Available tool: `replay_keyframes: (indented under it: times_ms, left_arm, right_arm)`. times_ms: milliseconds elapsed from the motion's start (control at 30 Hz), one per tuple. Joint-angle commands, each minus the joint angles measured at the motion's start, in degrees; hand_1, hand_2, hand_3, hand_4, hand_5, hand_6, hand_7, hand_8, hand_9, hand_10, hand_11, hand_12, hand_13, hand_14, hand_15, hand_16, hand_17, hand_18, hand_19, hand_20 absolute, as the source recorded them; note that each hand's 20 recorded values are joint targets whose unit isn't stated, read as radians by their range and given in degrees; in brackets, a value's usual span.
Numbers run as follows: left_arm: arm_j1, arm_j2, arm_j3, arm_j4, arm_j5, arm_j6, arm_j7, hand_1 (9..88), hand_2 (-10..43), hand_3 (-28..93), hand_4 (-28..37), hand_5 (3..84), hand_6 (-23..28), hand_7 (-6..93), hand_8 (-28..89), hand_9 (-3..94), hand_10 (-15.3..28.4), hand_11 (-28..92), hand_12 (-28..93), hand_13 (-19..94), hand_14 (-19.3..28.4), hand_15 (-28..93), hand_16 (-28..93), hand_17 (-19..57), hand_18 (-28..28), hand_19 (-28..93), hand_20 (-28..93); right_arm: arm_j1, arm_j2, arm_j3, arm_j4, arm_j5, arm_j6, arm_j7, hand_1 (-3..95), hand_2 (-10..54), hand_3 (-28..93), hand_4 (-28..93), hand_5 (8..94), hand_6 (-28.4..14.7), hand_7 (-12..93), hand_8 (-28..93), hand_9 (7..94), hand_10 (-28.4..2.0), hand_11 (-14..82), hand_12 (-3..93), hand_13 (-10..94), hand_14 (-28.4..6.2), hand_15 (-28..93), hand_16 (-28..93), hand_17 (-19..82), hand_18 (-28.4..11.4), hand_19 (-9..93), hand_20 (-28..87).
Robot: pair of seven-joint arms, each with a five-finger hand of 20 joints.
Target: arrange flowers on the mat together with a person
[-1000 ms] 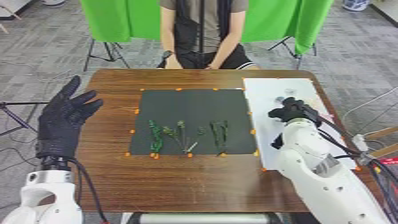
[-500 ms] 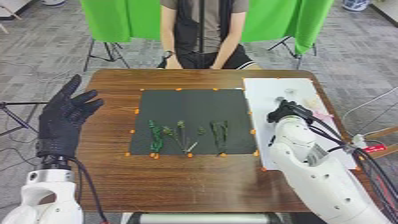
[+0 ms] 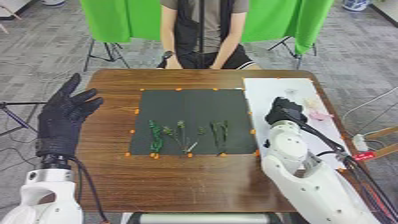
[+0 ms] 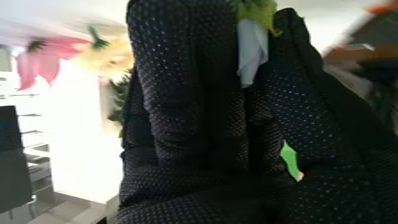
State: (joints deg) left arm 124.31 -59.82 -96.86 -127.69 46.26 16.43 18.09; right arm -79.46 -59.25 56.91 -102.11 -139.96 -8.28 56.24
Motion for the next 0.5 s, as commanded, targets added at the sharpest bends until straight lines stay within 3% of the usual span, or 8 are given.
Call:
replay_keyframes:
  times_ms: [33,167,200,267,367,433,500]
  left_arm:
    - [0.45,1.05,-0.52,-1.49,0.56,-0.34,1.03,21.5,6.8,76,-27.9,34.8,6.9,5.3,-6,37.8,19.6,23,12,30,26.8,52,-7,-3.6,27.5,59,18]
    - [-1.19,1.84,0.20,-1.48,0.60,-0.33,1.27,21.5,6.8,76,-27.7,34.6,6.9,5.0,-6,37.5,19.5,22,12,30,26.9,51,-7,-3.7,27.5,59,18]
    - [-1.47,2.43,0.57,-1.66,0.32,0.04,1.94,21.5,6.8,76,-27.7,34.6,6.9,4.9,-6,37.5,19.4,22,12,30,26.8,50,-7,-3.7,27.5,59,18]
    - [-2.70,4.21,2.26,-2.08,-0.20,1.19,3.71,21.5,6.9,76,-27.6,34.5,6.9,4.5,-6,37.3,19.4,21,12,30,26.7,49,-7,-3.7,27.4,59,19]
    - [-6.56,5.89,5.28,-1.77,-0.96,0.24,5.31,21.6,7.1,75,-27.2,34.1,7.0,2.7,-5,36.0,19.0,14,15,29,26.3,41,-4,-3.9,27.2,57,20]
    - [-8.97,6.37,6.98,-1.47,-0.69,-0.29,5.39,21.7,7.2,75,-27.1,34.1,7.1,1.7,-5,35.3,18.8,10,17,29,26.2,32,1,-4.0,27.0,55,22]
    - [-10.83,7.10,8.41,-1.15,-0.79,-0.04,6.23,21.9,7.3,75,-26.8,34.1,7.5,0.6,-4,33.1,19.0,5,20,28,25.8,17,6,-4.4,26.5,50,24]
  right_arm:
    - [2.14,-4.02,-5.85,-10.57,-0.35,5.94,-10.17,65.9,-9.5,63,-28,76.3,1.3,32,-6,90.4,-6.7,8.9,33.9,86,-2.0,37,33,28,-8.7,67,13]
    - [6.70,-9.37,-10.30,-10.02,3.12,6.48,-16.93,65.6,-9.5,64,-28,76.5,1.3,32,-6,90.5,-6.5,9.3,34.4,86,-1.9,37,33,28,-8.3,66,13]
    - [7.65,-10.81,-11.30,-8.94,2.88,6.45,-18.89,65.5,-9.5,64,-28,76.6,1.3,32,-6,90.6,-6.5,9.3,34.6,86,-1.8,38,33,28,-8.2,66,13]
    - [9.15,-13.25,-12.84,-7.06,4.63,6.40,-21.67,65.1,-9.5,65,-28,76.6,1.4,32,-6,90.5,-6.3,9.4,34.9,86,-1.8,38,34,28,-8.1,66,13]
    - [10.70,-17.49,-13.99,-3.00,6.59,6.07,-25.28,63.7,-9.5,66,-28,76.5,1.7,32,-5,90.3,-6.1,9.8,35.9,86,-1.3,38,34,28,-7.4,65,14]
    - [11.30,-19.29,-14.81,-1.11,7.61,4.66,-27.13,63.4,-9.5,67,-28,75.8,1.9,32,-6,89.8,-5.9,10.0,36.7,85,-1.1,39,35,28,-7.1,65,14]
    - [12.94,-19.86,-17.35,0.63,9.21,6.12,-27.66,63.2,-9.5,67,-28,74.3,1.7,33,-6,88.2,-5.6,10.2,37.1,84,-0.8,39,36,28,-6.6,64,14]
